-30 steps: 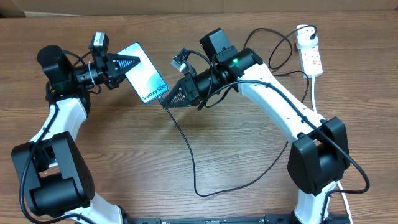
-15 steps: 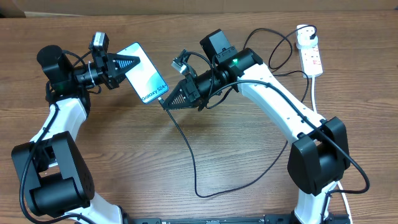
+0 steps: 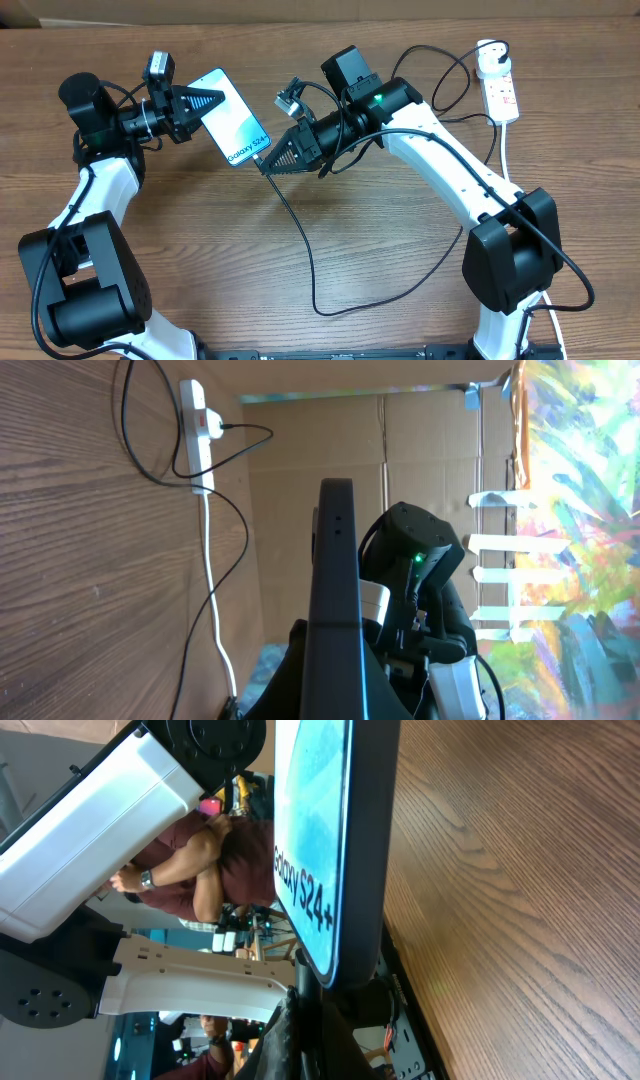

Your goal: Plug charger to phone and switch on socket

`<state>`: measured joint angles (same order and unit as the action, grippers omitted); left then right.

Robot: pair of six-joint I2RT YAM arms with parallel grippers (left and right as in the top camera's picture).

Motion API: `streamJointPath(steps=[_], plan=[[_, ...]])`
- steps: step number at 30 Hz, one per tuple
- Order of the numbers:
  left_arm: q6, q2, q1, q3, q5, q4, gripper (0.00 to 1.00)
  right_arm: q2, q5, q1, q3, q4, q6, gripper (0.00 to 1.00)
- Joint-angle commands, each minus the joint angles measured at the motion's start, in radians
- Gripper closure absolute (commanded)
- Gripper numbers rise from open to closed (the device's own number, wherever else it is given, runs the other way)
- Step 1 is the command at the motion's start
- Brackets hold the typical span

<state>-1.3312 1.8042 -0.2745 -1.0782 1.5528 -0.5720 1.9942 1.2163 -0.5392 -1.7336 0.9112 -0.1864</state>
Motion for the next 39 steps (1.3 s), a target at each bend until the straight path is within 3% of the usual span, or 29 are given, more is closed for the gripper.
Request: streamJointPath(steps=[1, 39], plan=[[0.015, 0.002, 0.006, -0.017, 0.027, -0.008, 0.96, -0.036, 0.018, -0.007, -0.028, -0.009, 0.003, 0.97], [0.016, 0.002, 0.018, -0.017, 0.027, -0.008, 0.96, -0.036, -0.052, -0.015, -0.028, -0.105, -0.099, 0.97]])
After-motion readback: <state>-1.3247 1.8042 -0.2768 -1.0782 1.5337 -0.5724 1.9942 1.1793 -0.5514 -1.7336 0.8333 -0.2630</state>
